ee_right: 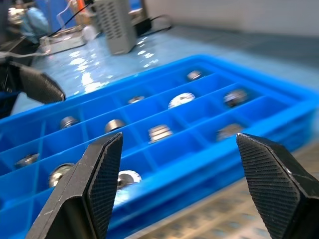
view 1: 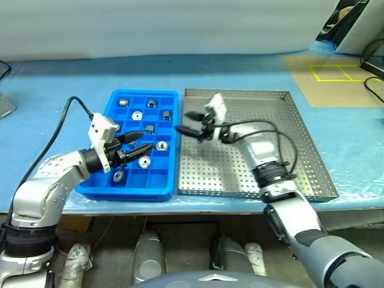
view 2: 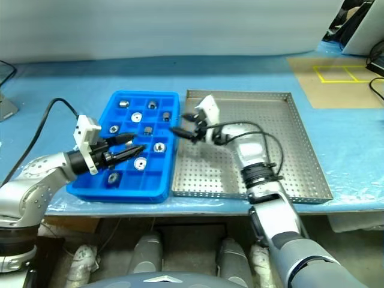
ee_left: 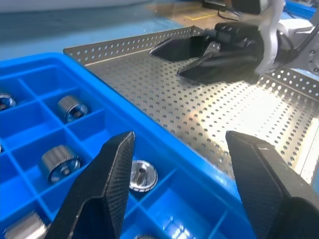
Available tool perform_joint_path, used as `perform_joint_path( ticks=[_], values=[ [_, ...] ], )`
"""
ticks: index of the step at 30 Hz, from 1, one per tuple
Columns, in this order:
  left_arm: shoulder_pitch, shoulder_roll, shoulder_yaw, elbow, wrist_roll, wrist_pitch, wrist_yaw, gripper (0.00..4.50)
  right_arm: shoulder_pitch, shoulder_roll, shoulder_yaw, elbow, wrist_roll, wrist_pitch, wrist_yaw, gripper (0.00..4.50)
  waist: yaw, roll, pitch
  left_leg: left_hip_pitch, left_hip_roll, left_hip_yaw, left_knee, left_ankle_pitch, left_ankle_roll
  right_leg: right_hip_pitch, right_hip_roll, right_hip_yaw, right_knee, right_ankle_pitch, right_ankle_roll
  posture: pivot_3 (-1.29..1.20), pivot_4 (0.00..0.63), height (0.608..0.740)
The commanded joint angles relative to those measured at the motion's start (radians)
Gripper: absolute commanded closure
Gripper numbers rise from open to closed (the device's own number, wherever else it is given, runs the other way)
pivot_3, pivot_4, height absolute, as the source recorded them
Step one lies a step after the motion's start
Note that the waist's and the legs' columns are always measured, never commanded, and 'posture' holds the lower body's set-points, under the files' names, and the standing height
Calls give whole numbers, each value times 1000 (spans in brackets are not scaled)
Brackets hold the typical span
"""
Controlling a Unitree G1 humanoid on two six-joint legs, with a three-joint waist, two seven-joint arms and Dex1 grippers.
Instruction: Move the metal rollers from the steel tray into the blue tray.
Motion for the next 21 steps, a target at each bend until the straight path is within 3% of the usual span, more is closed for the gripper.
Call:
perform_joint_path(
  ticks=[1,8,18,21],
  values=[
    [-68,-54,-71,14,11,-28,-8,1416,-16,-86,-60,61,-23,-64,-42,668,-1,0,0,0,0,0,0,0,0,0,0,0,0,0,0,113,150,740],
    [-189,-171,-165,127,93,-87,24,1416,-18,-133,-102,255,-90,-234,-177,668,-22,0,0,-1,-1,0,0,0,0,0,0,1,0,0,0,65,150,740],
    [-254,-211,-246,167,133,-106,-36,1416,-39,-99,-136,461,-146,-406,-455,668,-32,0,0,-1,-2,1,1,-1,2,0,-1,1,0,0,0,35,150,740],
    [-263,-215,-236,178,132,-106,-35,1416,-41,-92,-152,510,-137,-423,-475,668,-31,0,0,-1,-2,1,2,-1,2,0,-1,1,0,0,0,38,150,740]
  ],
)
